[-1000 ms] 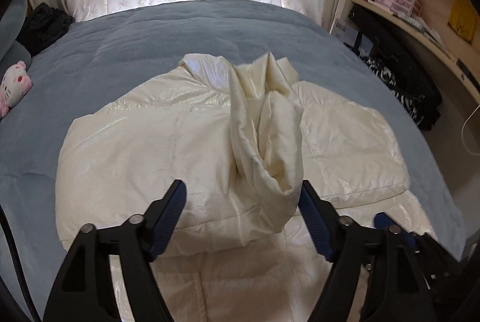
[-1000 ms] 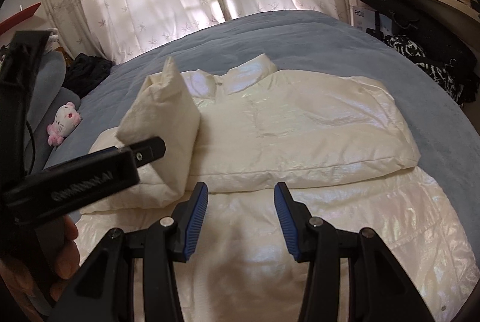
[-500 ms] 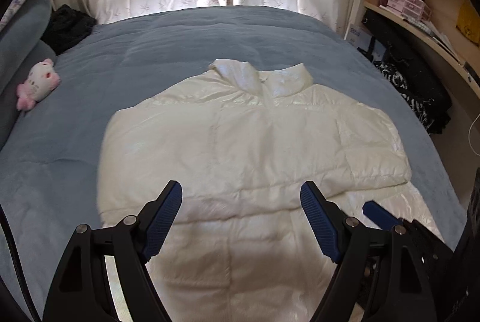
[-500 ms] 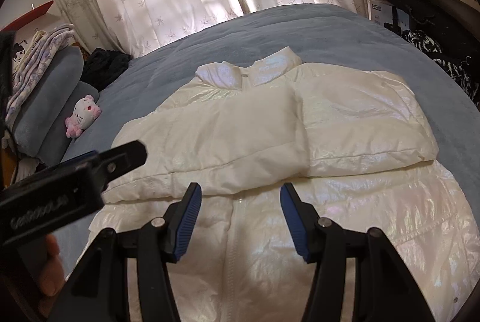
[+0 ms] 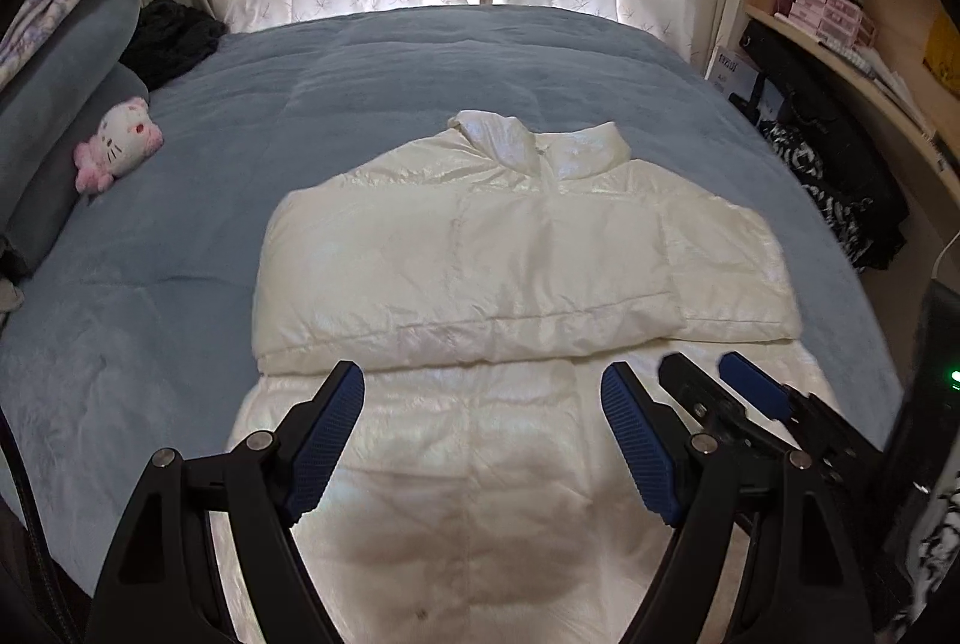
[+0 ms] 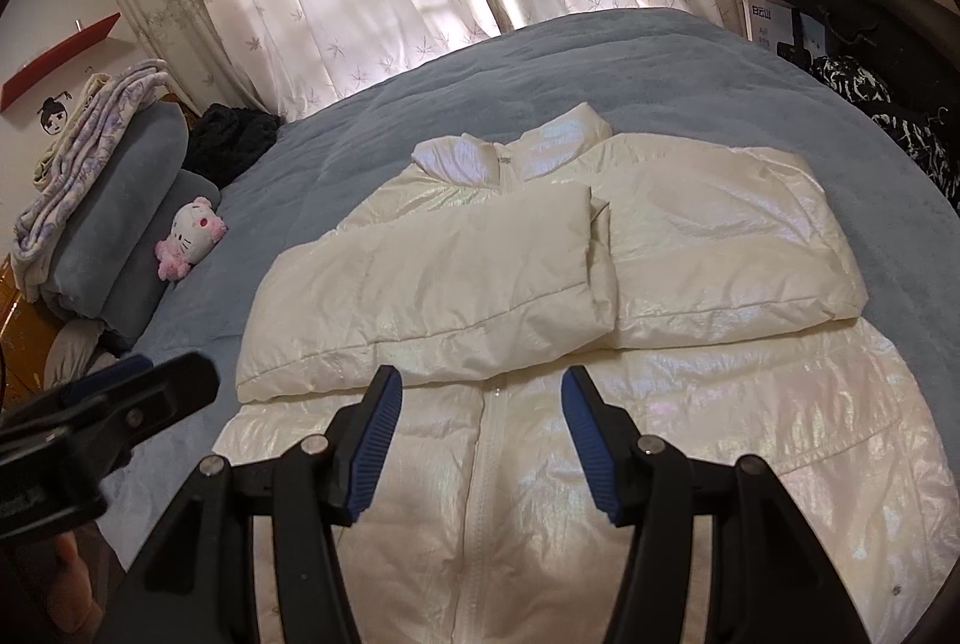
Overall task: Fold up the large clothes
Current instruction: 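Release the sleeve and withdraw both tools above the jacket, then grasp the jacket hem with both tools and lift it toward the collar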
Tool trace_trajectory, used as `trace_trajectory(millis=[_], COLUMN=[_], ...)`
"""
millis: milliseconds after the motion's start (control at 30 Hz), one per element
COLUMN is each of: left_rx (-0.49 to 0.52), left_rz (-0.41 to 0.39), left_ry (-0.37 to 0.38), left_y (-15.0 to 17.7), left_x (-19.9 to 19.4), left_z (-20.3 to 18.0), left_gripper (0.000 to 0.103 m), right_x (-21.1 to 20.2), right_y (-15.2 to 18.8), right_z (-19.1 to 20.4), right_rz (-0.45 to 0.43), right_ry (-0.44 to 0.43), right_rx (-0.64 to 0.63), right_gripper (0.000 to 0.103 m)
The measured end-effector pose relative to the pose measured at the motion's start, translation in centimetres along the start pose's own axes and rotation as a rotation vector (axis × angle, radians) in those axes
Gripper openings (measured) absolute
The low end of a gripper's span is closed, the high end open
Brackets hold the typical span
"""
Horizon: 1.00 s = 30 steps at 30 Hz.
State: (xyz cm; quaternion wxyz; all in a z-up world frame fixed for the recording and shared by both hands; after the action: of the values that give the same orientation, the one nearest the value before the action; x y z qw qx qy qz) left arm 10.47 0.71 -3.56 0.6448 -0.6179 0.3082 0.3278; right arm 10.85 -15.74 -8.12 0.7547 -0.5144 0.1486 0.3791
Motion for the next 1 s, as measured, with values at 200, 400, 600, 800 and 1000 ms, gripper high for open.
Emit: trace_trajectory(millis=[200,400,600,800,1000], left_rx=[-0.064,-0.05,-0.048,-0.079,-0.139], left_rz=[-0.012,-0.124,-0.137,-0.111,-0.089], left_ry=[0.091,-0.037,-0.063,-0.051,-0.06], left_y=[-0.2,-0.5,-0.1,-0.4,-1.0], left_x=[-2.8,-1.6,3.6,8.7,12.2], left_z=[0.4,0.8,2.0,3.8,6.0], left_gripper=[0.083,0.087,0.087,0.087,0.087], right_x=[-1.9,-1.7,1.8,6.7,11.2], right_y=[-1.0,-2.4,-3.6,-4.5,-5.1], right_z=[-0.4,-1.9,-4.9,-8.3,-10.0], right_rz=[-0.032,-0.026,0.044,0.107,0.154], right_ry=[-0.013,-0.001,0.007,-0.015,-0.07], right_rx=[0.0,0.003,0.041,0.13,0.213], right_gripper=[0.068,0.069,0.069,0.069,0.068])
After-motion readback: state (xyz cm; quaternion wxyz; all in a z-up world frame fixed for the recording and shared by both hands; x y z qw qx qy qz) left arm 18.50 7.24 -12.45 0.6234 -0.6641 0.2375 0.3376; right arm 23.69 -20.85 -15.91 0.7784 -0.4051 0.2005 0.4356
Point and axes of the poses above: each gripper's, at about its wrist camera, not at the fingertips, and x roughly the way its jaws point, z to its left, y to its underside, the point moved 2 cm from there along x, roughly the way its jaws point, and after that the axes turned 10 degrees about -y, right-handed, at the moved point
